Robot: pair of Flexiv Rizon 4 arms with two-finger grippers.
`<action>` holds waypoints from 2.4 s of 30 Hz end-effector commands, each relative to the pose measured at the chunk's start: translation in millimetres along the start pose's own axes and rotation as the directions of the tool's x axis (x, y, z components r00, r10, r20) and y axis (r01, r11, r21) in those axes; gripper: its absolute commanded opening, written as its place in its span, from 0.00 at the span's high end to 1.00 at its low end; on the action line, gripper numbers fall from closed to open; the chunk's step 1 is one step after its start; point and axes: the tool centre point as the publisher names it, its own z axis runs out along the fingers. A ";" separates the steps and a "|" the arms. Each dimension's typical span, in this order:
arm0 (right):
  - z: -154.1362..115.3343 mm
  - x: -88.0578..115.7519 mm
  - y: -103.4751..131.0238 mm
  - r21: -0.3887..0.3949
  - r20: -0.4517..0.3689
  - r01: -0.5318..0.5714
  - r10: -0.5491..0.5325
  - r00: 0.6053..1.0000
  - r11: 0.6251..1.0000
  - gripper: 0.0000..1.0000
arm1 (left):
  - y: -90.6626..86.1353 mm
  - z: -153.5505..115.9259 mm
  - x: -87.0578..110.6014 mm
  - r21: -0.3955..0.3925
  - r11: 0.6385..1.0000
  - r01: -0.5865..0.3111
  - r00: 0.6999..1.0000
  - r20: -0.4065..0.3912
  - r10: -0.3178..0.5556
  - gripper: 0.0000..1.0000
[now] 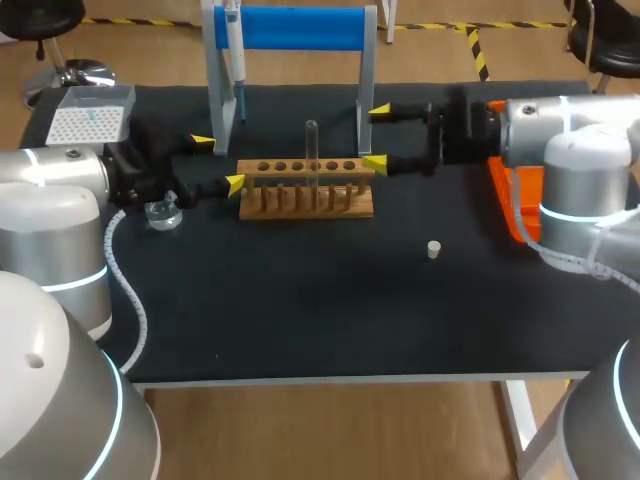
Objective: Invert the test tube, pick up the pipette, mount the tip to pipette, aspirate from beaker and dispense into the tube, eject the tip, return the pipette, and cap with the stopper.
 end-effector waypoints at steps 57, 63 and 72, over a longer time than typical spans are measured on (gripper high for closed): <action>96.7 -22.9 -28.1 -0.088 -0.211 -0.106 0.085 0.974 0.990 0.43 | 0.3 -0.4 0.6 0.000 1.000 -0.001 1.000 0.002 0.001 0.00; 99.2 -22.5 -28.3 -0.089 -0.205 -0.108 0.087 0.975 0.990 0.49 | 0.3 -0.4 0.6 0.000 1.000 -0.001 1.000 0.002 0.001 0.00; 101.8 -21.4 -28.5 -0.087 -0.201 -0.111 0.091 0.975 0.990 0.48 | 0.3 -0.4 0.6 0.000 1.000 -0.001 1.000 0.002 0.001 0.00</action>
